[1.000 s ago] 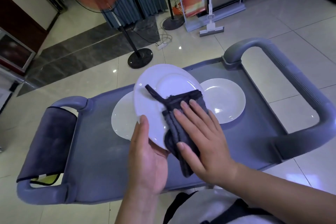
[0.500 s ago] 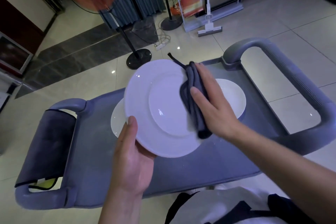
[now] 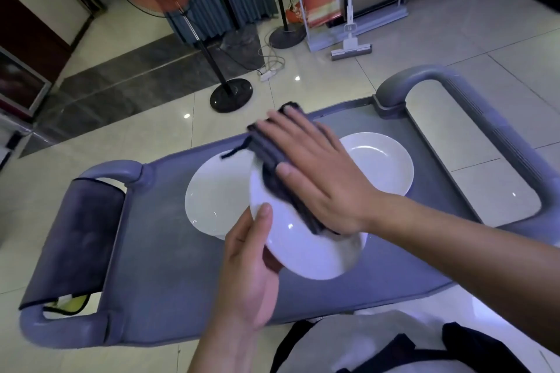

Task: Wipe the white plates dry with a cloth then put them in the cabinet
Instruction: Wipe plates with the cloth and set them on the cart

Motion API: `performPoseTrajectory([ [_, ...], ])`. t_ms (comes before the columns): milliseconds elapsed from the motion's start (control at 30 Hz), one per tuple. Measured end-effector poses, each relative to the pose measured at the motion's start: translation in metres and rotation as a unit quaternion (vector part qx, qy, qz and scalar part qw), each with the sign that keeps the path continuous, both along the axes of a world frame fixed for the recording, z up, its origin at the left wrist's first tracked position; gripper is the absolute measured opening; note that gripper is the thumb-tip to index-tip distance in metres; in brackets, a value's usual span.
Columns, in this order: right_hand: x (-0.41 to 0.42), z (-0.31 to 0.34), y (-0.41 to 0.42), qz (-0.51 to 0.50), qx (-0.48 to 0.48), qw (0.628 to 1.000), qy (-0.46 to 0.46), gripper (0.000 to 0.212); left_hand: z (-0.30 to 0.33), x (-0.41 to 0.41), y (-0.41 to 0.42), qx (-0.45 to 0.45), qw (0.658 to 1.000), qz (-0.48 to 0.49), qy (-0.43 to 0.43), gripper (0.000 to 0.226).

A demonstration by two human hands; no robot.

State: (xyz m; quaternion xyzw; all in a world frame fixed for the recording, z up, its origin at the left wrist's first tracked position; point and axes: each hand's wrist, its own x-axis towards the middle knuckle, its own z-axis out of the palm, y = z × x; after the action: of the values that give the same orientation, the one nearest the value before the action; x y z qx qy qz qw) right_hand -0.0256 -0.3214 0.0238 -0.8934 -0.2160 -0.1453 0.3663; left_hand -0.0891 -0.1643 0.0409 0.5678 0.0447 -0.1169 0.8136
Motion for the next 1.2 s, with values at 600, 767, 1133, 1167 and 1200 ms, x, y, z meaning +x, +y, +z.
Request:
performPoseTrajectory([
  [600,-0.051,-0.045,0.025,0.04,0.046,0.969,0.239,0.068,-0.01,0.03,0.048,-0.054,0.989,0.081,0.114,0.051],
  [767,-0.043,-0.044,0.006,0.006,0.209,0.921,0.327,0.065,-0.014,0.042,0.063,-0.076,0.988,0.048,0.127,0.046],
  [1133,-0.089,-0.047,0.008,-0.23,0.463,0.704,0.488,0.044,-0.039,0.055,0.068,-0.098,0.981,-0.068,0.153,0.035],
  [1167,-0.096,-0.043,0.006,-0.216,0.466,0.696,0.502,0.048,-0.042,0.055,0.069,-0.098,0.979,-0.074,0.16,0.037],
  [1200,-0.102,-0.042,0.002,-0.204,0.465,0.693,0.512,0.05,-0.044,0.055,0.069,-0.098,0.978,-0.076,0.166,0.038],
])
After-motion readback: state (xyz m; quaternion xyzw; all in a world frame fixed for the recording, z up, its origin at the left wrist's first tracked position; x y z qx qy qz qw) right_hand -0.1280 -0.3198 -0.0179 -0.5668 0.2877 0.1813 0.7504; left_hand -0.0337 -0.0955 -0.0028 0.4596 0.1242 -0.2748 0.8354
